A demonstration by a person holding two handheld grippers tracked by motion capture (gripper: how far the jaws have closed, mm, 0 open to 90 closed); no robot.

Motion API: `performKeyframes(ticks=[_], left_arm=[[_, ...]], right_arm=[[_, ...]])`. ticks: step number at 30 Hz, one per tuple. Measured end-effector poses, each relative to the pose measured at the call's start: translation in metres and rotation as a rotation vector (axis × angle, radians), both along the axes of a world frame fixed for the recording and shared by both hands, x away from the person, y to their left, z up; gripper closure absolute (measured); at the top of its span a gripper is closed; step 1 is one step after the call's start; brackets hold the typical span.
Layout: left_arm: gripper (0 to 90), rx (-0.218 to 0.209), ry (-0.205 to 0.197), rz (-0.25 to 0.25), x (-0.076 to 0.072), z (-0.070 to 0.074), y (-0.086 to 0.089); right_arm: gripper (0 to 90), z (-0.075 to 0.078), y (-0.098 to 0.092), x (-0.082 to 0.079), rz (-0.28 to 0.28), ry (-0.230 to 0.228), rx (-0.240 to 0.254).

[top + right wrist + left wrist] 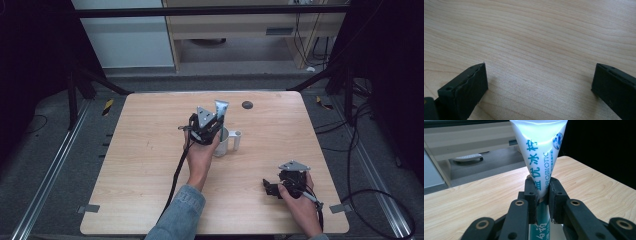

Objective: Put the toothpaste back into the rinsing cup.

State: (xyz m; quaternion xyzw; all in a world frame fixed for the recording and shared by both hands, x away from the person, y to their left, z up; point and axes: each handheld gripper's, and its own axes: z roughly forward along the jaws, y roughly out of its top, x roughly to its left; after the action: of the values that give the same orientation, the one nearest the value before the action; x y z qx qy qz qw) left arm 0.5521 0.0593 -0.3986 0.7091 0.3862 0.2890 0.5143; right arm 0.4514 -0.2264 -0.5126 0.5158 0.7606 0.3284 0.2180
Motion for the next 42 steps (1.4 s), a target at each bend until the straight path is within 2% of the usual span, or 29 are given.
performKeyframes(ticks=[16, 36, 42], left_arm=[[78.5, 0.005, -0.004, 0.014, -0.002, -0.008, -0.002], [78.4, -0.018, -0.011, 0.049, -0.005, -0.018, -0.003], [78.3, -0.019, 0.002, 0.048, -0.004, -0.021, -0.003]], right_arm=[[0.5, 0.0, 0.0, 0.0, 0.0, 0.0, -0.002], [0.5, 0.0, 0.0, 0.0, -0.001, 0.002, -0.001], [0.5, 0.0, 0.0, 0.0, -0.001, 0.002, -0.001]])
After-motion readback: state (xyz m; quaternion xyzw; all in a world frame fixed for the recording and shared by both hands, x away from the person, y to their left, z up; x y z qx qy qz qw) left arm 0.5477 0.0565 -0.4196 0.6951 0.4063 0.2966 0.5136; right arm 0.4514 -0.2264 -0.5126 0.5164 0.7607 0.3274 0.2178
